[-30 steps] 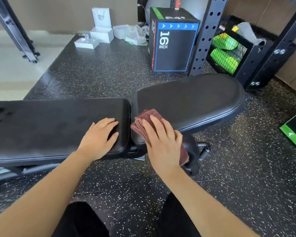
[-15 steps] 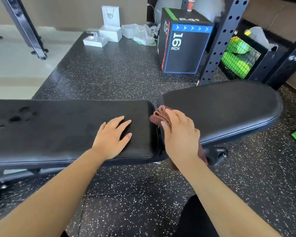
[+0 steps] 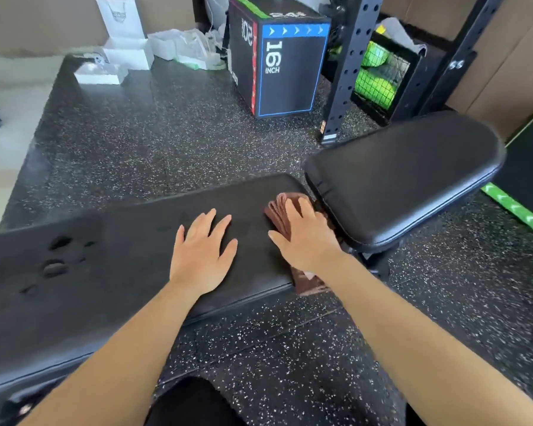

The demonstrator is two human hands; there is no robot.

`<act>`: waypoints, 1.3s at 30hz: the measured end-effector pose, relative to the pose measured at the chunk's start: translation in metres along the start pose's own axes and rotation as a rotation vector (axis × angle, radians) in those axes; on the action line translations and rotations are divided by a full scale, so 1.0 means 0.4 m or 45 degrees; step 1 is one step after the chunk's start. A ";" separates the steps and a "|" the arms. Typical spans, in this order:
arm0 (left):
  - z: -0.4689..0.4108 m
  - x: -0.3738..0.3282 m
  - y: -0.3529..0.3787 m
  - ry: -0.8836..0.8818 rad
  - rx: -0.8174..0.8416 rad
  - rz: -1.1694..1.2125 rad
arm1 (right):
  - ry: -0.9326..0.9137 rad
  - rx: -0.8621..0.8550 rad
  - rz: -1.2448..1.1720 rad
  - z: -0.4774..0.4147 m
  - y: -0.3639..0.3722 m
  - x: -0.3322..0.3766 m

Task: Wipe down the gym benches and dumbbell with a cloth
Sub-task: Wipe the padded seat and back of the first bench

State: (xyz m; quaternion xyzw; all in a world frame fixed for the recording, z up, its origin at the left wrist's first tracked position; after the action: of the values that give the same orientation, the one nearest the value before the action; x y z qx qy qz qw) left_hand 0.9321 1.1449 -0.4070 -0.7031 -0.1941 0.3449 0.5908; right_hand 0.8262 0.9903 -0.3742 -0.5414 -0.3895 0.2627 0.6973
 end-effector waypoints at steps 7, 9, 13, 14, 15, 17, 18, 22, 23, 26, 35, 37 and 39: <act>-0.011 0.005 -0.002 0.002 -0.035 0.000 | -0.334 0.036 -0.123 -0.005 -0.003 -0.009; -0.015 0.010 -0.002 -0.003 -0.064 0.004 | -0.320 -0.044 -0.188 0.000 0.012 -0.007; -0.010 0.007 -0.005 0.004 -0.099 0.004 | -0.235 -0.298 -0.290 0.038 0.024 -0.011; -0.008 0.007 -0.006 -0.002 -0.102 0.009 | -0.212 -0.325 -0.318 0.037 0.022 -0.010; -0.008 0.007 -0.007 -0.009 -0.106 0.012 | -0.193 -0.335 -0.339 0.028 0.018 -0.007; -0.010 0.006 -0.011 -0.019 -0.112 0.017 | -0.173 -0.331 -0.352 -0.001 0.001 0.005; -0.011 0.005 -0.012 -0.023 -0.113 0.018 | -0.173 -0.332 -0.344 -0.010 -0.006 0.012; -0.001 0.003 -0.008 -0.018 -0.088 -0.014 | -0.204 -0.376 -0.329 0.025 -0.003 0.016; 0.002 0.003 -0.005 -0.013 -0.080 -0.023 | -0.219 -0.398 -0.330 0.046 0.003 0.015; 0.000 0.008 -0.002 -0.025 -0.069 -0.020 | -0.235 -0.435 -0.377 0.059 0.008 0.013; 0.002 0.006 -0.003 -0.045 -0.042 0.009 | -0.215 -0.303 -0.276 -0.024 -0.018 0.048; 0.001 0.007 -0.005 -0.043 -0.044 0.002 | -0.252 -0.365 -0.330 0.025 -0.007 0.035; 0.000 0.008 -0.005 -0.044 -0.049 -0.006 | -0.235 -0.391 -0.364 0.022 -0.003 0.025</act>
State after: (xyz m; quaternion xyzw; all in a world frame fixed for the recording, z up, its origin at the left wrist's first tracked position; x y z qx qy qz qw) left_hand 0.9346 1.1474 -0.4056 -0.7079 -0.2127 0.3517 0.5745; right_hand 0.8243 1.0027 -0.3695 -0.5540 -0.5598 0.1473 0.5983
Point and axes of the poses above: each hand's wrist, its own z-axis away from the middle knuckle, its own y-axis out of the palm, x = y × z, the point moved 9 cm from there along -z, towards the middle knuckle
